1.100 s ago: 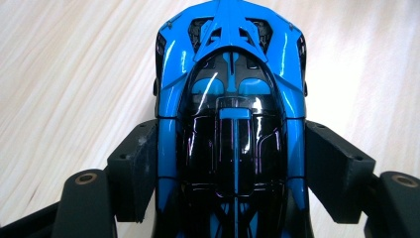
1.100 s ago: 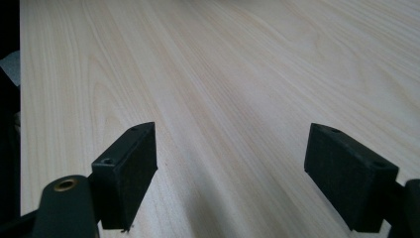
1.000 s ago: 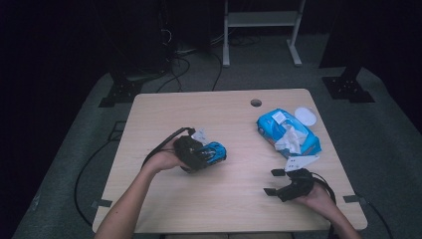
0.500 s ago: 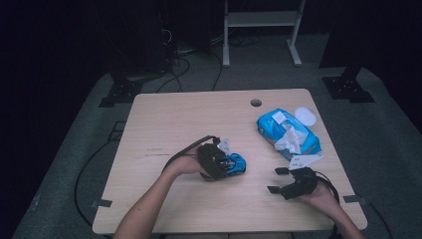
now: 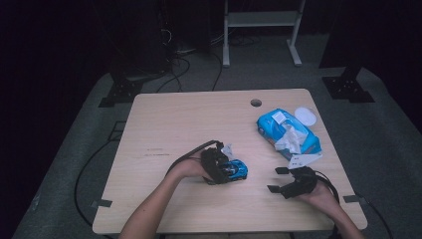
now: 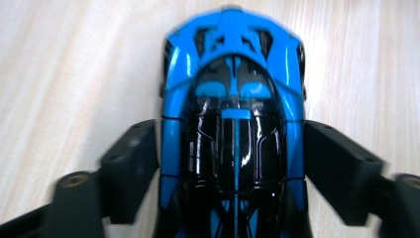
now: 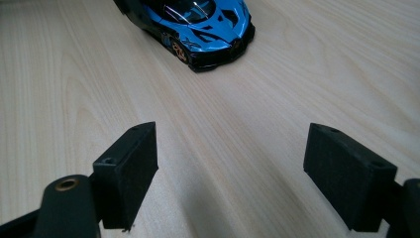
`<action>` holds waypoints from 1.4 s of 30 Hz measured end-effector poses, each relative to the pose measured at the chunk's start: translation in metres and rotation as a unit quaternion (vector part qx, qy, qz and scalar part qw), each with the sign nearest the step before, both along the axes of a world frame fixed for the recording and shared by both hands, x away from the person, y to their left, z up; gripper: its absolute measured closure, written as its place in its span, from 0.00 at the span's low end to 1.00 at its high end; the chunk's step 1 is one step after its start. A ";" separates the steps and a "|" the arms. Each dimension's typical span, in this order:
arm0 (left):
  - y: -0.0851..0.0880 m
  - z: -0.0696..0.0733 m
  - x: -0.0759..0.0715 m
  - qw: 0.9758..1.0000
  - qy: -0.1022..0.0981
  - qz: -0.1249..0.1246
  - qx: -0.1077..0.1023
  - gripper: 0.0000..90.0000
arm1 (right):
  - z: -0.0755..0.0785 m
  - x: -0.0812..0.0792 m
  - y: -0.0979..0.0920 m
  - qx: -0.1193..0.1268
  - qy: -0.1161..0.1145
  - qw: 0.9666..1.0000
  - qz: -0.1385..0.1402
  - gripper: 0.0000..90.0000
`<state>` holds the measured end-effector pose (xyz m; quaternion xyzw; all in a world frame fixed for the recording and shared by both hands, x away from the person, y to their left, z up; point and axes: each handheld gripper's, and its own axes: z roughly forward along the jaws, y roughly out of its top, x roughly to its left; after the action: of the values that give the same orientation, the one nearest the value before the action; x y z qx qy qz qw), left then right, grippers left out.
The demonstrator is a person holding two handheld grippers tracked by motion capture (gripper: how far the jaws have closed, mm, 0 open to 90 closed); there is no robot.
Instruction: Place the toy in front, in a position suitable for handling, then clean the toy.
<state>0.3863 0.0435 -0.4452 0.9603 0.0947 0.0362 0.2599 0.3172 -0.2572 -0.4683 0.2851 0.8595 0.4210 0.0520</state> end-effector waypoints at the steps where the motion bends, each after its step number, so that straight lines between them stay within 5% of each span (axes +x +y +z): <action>1: 0.000 0.000 0.000 1.000 0.000 0.000 0.000 0.20 | 0.000 0.000 0.000 0.000 0.000 1.000 0.000 0.23; 3: 0.012 0.006 -0.004 0.999 -0.011 0.013 -0.039 0.18 | 0.001 0.000 0.000 0.002 -0.001 1.000 -0.001 0.23; 7: 0.025 0.008 -0.010 0.997 -0.020 0.033 -0.063 0.11 | 0.001 0.001 0.000 0.010 0.001 1.000 -0.008 0.22; 8: 0.035 0.010 -0.015 0.995 -0.034 0.046 -0.082 0.11 | 0.002 0.002 0.000 0.011 0.000 1.000 -0.008 0.23; 13: 0.055 0.012 -0.021 0.988 -0.044 0.079 -0.127 0.11 | 0.005 0.001 -0.001 0.025 -0.002 1.000 -0.011 0.23; 17: 0.077 0.007 -0.028 0.972 -0.039 0.134 -0.188 0.10 | 0.015 -0.001 -0.004 0.029 -0.015 0.999 -0.015 0.23; 21: 0.089 0.003 -0.040 0.960 -0.065 0.158 -0.221 0.10 | 0.033 -0.003 -0.007 0.039 -0.039 0.998 -0.015 0.24; 23: 0.091 0.002 -0.042 0.958 -0.068 0.162 -0.225 0.10 | 0.039 -0.003 -0.009 0.038 -0.047 0.998 -0.018 0.24; 25: 0.093 0.001 -0.047 0.954 -0.080 0.166 -0.237 0.10 | 0.052 0.000 -0.016 0.038 -0.061 0.997 -0.037 0.24; 27: 0.093 0.000 -0.050 0.953 -0.089 0.167 -0.237 0.10 | 0.061 0.004 -0.022 0.029 -0.076 0.995 -0.057 0.24; 28: 0.093 -0.002 -0.052 0.953 -0.102 0.164 -0.233 0.10 | 0.070 0.011 -0.030 0.026 -0.103 0.991 -0.086 0.26; 32: 0.094 -0.003 -0.053 0.954 -0.098 0.157 -0.237 0.10 | 0.076 0.025 -0.037 0.001 -0.120 0.985 -0.120 0.26; 34: 0.094 -0.004 -0.054 0.954 -0.096 0.157 -0.238 0.10 | 0.075 0.037 -0.041 -0.017 -0.117 0.984 -0.137 0.26; 37: 0.096 -0.004 -0.053 0.958 -0.091 0.149 -0.227 0.10 | 0.069 0.055 -0.043 -0.041 -0.105 0.981 -0.160 0.30; 41: 0.102 -0.004 -0.052 0.956 -0.091 0.151 -0.234 0.10 | 0.061 0.072 -0.046 -0.046 -0.085 0.982 -0.164 0.39; 42: 0.102 -0.005 -0.052 0.955 -0.088 0.155 -0.238 0.10 | 0.058 0.077 -0.046 -0.053 -0.072 0.982 -0.164 0.48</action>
<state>0.3343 0.1458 -0.4500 0.8373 0.2249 0.1364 0.4794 0.3947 -0.3031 -0.4106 0.3882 0.8160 0.3803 0.1970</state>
